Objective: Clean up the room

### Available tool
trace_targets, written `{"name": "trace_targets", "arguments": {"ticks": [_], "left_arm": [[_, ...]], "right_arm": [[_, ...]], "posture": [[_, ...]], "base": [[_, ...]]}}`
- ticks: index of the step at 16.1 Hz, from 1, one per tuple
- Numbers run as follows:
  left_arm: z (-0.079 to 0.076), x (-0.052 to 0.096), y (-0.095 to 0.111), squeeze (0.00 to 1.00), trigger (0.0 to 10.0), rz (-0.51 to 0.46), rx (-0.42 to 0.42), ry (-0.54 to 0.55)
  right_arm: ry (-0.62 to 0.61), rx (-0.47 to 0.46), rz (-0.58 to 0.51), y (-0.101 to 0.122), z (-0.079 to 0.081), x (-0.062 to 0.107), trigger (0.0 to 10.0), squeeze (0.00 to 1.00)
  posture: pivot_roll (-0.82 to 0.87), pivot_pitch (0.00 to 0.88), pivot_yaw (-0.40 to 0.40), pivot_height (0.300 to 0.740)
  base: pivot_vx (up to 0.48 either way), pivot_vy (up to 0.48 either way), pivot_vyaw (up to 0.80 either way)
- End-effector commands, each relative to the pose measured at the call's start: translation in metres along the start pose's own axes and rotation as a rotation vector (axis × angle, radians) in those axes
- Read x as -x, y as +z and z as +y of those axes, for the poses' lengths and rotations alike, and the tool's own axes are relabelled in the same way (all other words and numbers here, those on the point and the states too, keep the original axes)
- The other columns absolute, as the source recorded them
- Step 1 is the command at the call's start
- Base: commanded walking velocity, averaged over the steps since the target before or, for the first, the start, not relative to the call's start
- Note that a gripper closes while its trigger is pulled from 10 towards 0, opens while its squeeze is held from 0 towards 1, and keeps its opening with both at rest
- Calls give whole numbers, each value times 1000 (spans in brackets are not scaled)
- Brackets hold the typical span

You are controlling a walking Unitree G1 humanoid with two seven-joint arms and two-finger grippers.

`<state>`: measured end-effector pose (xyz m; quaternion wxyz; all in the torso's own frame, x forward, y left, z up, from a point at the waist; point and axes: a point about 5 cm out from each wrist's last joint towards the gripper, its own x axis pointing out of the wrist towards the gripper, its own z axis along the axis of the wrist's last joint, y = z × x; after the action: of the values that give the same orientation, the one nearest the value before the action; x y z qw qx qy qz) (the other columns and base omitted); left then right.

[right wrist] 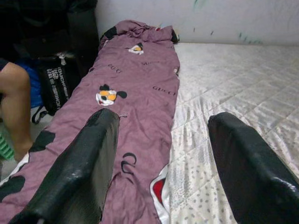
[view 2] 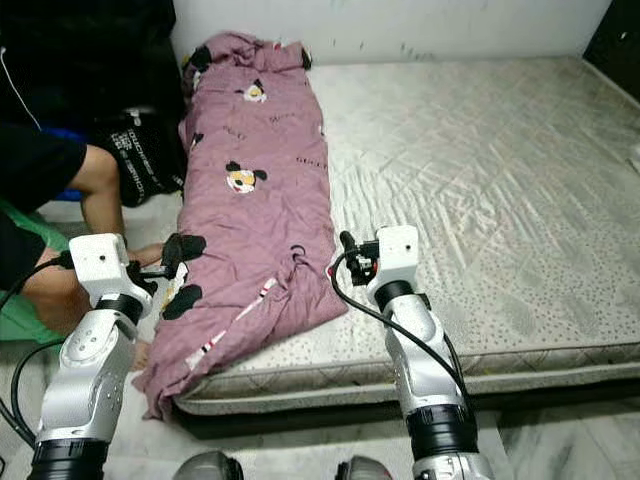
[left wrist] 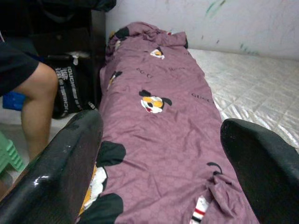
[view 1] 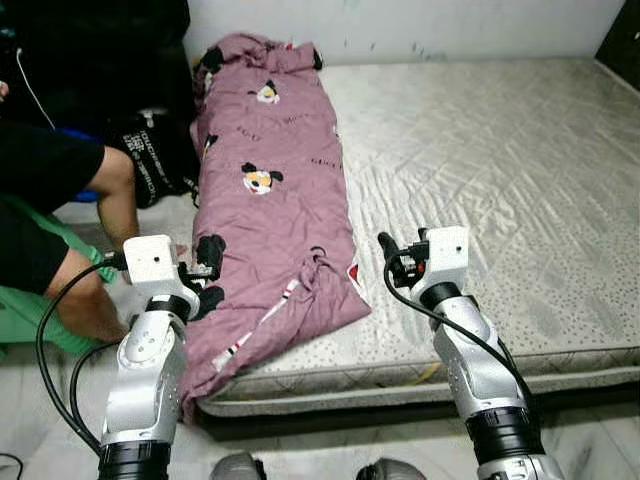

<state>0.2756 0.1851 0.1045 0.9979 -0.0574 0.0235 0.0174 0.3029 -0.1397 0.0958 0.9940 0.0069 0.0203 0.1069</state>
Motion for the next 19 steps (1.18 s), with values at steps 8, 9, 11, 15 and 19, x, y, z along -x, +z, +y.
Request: {"name": "trace_targets", "arguments": {"ticks": [8, 9, 11, 15, 19], "left_arm": [[2, -1, -4, 0, 10000, 19, -24, 33], [3, -2, -4, 0, 10000, 20, -25, 52], [3, -3, -4, 0, 10000, 19, -24, 54], [5, 1, -4, 0, 10000, 19, -24, 89], [10, 9, 8, 0, 10000, -3, -35, 153]], "right_arm": [[11, -7, 7, 0, -1, 3, 10000, 0], [14, -6, 8, 0, -1, 3, 10000, 0], [22, -4, 10, 0, 0, 2, 10000, 0], [37, -8, 14, 0, 0, 5, 10000, 0], [108, -20, 29, 3, 11, 14, 10000, 0]], "posture": [[11, 36, 8, 587], [12, 34, 6, 587], [13, 32, 5, 587], [17, 46, -5, 587], [30, 143, -34, 587]], "base": [[0, 0, 0], [0, 0, 0], [0, 0, 0], [0, 0, 0], [0, 0, 0]]}}
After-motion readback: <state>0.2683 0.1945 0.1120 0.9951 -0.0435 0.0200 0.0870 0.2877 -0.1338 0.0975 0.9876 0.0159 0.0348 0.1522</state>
